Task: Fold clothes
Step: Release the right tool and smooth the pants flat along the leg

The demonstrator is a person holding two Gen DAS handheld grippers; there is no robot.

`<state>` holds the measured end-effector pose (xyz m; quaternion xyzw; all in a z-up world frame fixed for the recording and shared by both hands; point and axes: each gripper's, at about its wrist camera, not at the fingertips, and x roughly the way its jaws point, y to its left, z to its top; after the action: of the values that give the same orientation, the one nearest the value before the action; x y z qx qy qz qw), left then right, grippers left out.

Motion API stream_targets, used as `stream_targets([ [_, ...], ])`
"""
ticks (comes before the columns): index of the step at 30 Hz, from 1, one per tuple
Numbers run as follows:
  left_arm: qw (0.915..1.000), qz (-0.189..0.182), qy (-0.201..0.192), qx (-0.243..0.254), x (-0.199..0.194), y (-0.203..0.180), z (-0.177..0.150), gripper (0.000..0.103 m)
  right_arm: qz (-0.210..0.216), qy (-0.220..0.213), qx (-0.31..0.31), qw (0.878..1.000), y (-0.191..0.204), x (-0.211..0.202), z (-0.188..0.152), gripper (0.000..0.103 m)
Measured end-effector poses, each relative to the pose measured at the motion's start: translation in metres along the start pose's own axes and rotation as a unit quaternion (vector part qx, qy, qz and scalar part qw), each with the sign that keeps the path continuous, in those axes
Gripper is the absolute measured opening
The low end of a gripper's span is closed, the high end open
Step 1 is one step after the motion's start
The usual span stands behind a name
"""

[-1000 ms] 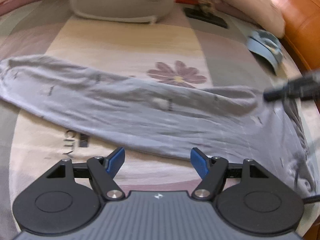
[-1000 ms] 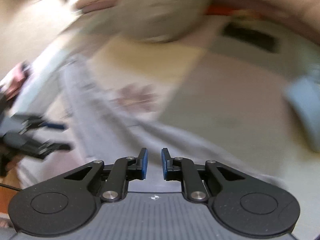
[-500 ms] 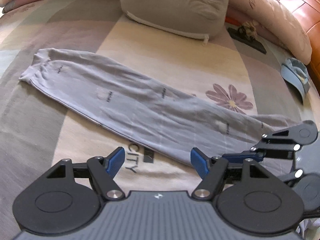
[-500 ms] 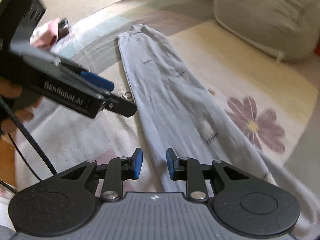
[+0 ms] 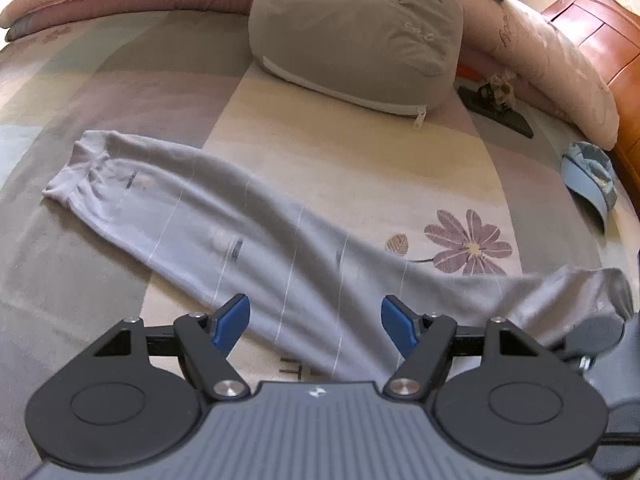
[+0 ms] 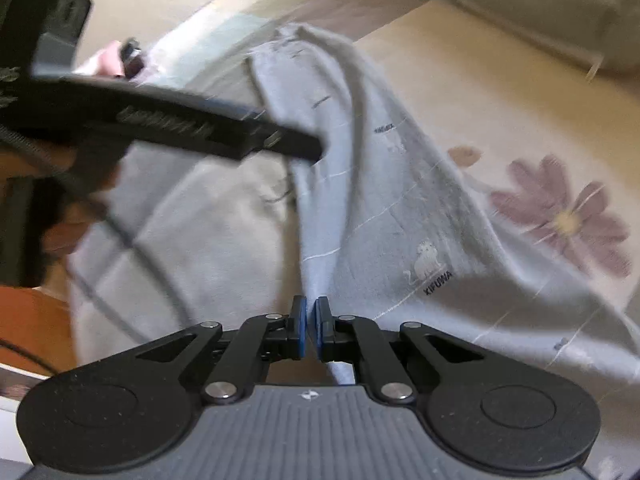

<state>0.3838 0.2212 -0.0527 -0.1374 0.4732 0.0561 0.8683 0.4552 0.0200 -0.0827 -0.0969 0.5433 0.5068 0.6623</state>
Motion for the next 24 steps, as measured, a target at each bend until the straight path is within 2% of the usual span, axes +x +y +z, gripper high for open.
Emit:
stream_targets([
  [2,1.0,0.0,0.004,0.004,0.006,0.0,0.002,0.072,0.03,0.034,0.007,0.999,0.001,0.008,-0.004,0.008],
  [4,0.9999,0.002,0.007,0.01,0.013,0.0,0.003,0.072,0.037,0.045,0.003,0.998,0.002,0.009,-0.006,0.015],
  [6,0.9998,0.008,0.016,0.012,0.02,0.001,0.001,0.072,0.053,0.04,0.021,0.998,-0.002,0.003,-0.003,0.026],
  [9,0.9991,0.022,0.033,0.016,0.027,0.004,-0.007,0.072,0.067,0.008,0.044,0.997,-0.012,-0.016,0.003,0.026],
  [13,0.9985,0.024,0.033,0.038,0.024,0.006,-0.018,0.073,0.048,-0.047,0.053,0.996,-0.031,-0.048,0.016,0.026],
  [16,0.9979,0.022,0.037,0.049,0.023,0.008,-0.019,0.073,0.019,-0.068,0.068,0.995,-0.054,-0.058,0.028,0.027],
  [21,0.9997,-0.002,0.024,-0.001,0.018,0.025,-0.014,0.073,-0.011,-0.075,0.11,0.991,-0.091,-0.052,0.033,0.027],
  [24,0.9992,-0.016,0.015,-0.034,0.015,0.036,-0.011,0.073,-0.012,-0.074,0.123,0.99,-0.1,-0.049,0.032,0.027],
])
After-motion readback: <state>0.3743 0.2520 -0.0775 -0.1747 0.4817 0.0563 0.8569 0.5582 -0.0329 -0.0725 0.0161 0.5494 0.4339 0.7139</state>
